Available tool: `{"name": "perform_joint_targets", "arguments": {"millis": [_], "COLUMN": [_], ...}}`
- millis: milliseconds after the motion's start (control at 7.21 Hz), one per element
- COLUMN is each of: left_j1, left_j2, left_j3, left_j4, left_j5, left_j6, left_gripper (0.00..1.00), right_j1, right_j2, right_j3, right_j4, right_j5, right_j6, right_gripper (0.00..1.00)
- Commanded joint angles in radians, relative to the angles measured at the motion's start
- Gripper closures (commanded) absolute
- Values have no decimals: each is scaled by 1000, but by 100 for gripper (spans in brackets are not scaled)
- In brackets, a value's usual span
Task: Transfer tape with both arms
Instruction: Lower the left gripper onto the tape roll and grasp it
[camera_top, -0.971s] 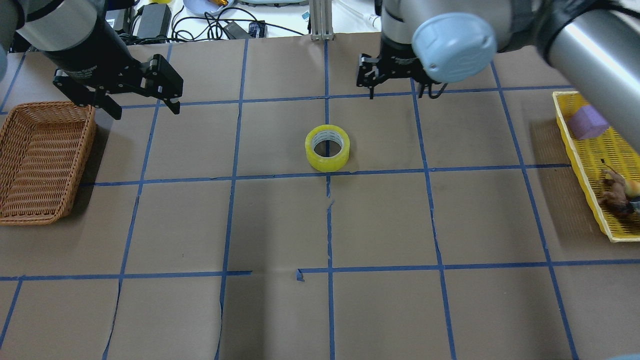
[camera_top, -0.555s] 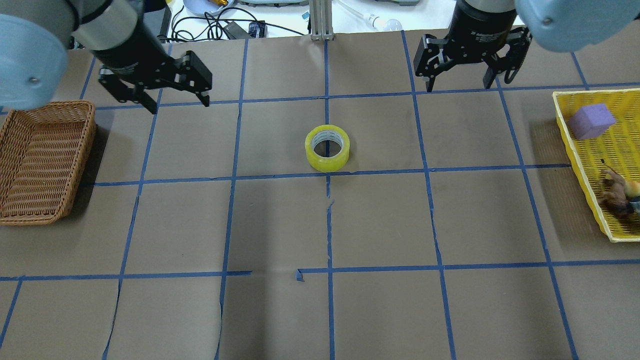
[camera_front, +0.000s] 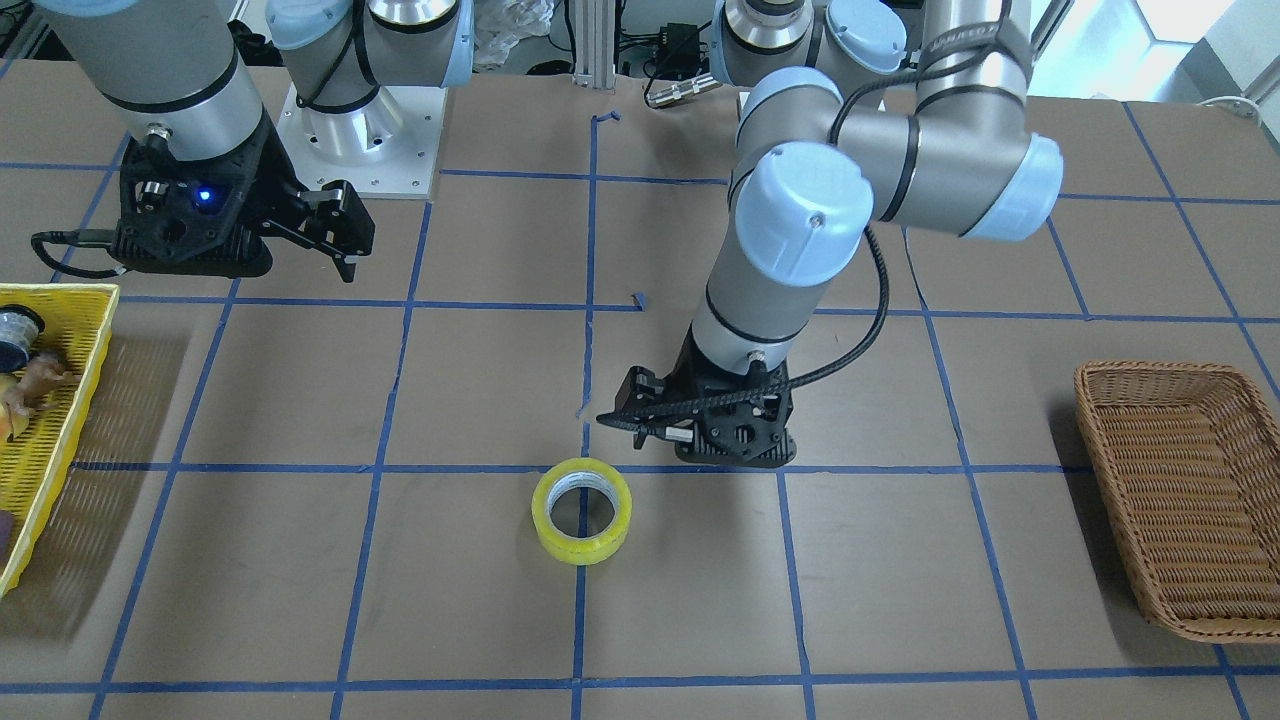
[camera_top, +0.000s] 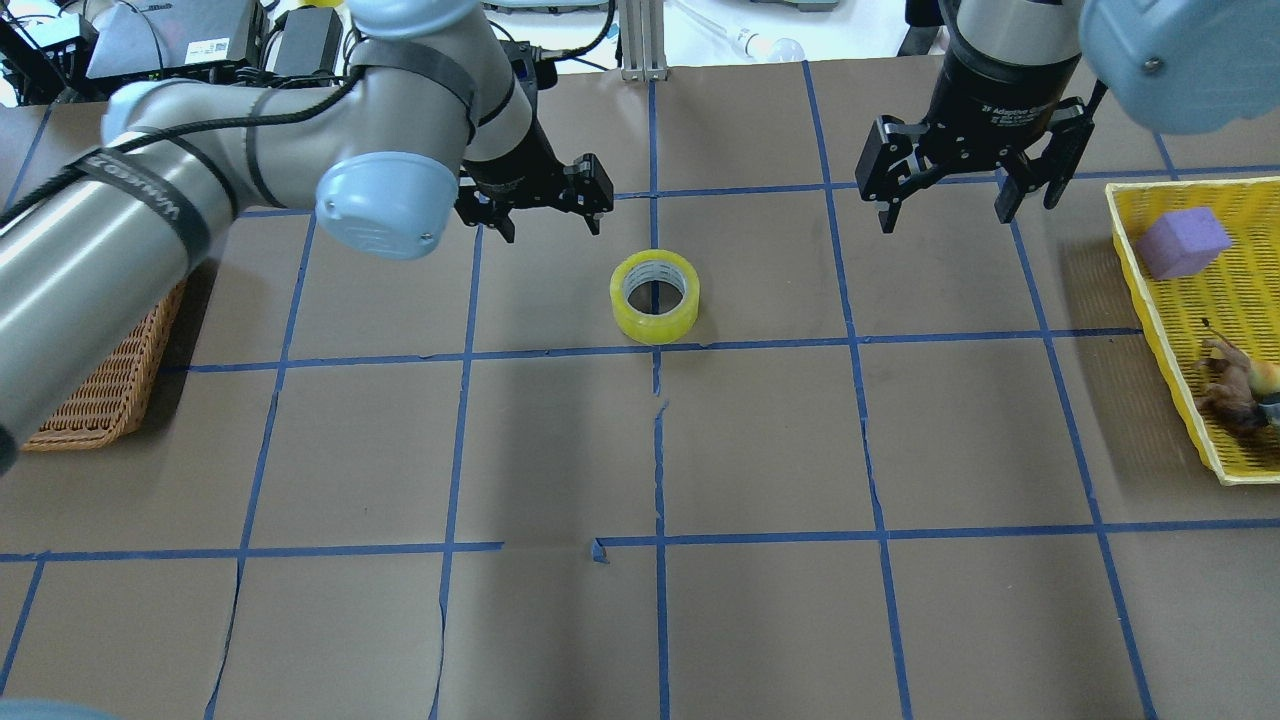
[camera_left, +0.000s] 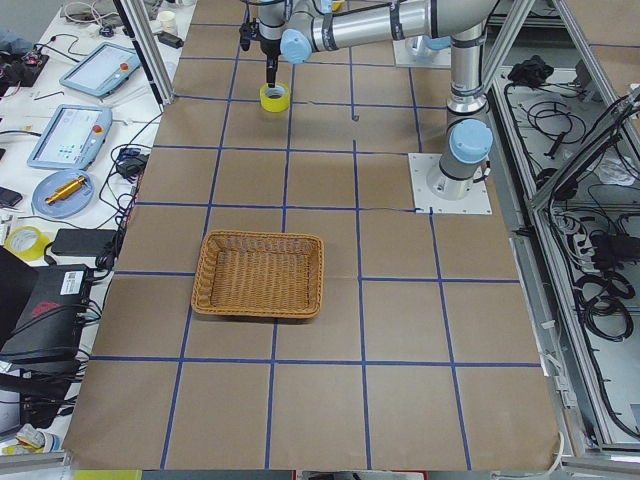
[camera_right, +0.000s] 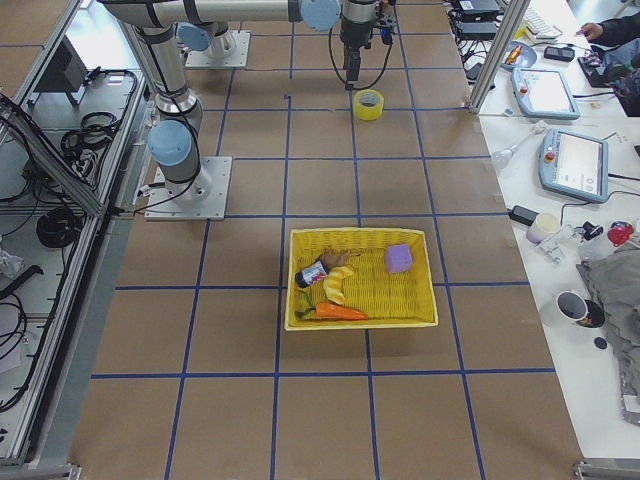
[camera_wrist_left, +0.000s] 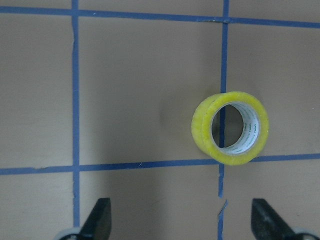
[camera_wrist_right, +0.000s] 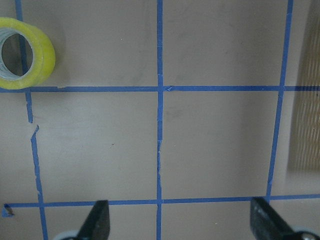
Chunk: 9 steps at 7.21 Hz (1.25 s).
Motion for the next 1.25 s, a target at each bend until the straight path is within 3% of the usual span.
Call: {"name": "perform_joint_targets", "arguments": {"millis": [0,416,555,693,971,1109], "left_j1": [-40,-55,-72,-95,-95,-91], "left_j2": [-127,-219,-236,-237,-228,-197], "left_j3": [0,0,-12,-23,-26,-20], "left_j4": [114,203,210,214,211,199], "left_j5": [16,17,20,24,30,32], "left_j6": [-44,-115,-145,-141,-143,-129], "left_gripper": [0,3,15,44,91,96], "right_j1": [-2,-2,-3,-2,-3,-2], "right_j2": [-13,-26,-27,-27,-32,-33], "right_j3": [5,6,15,20,45,46], "right_j4": [-1,-8,-9,-36,-54,-55], "right_j5": [4,4,6,6,18,20], "right_j6": [-6,-8,-8,-8,-8,-8], "right_gripper": [0,0,0,0,0,0]}}
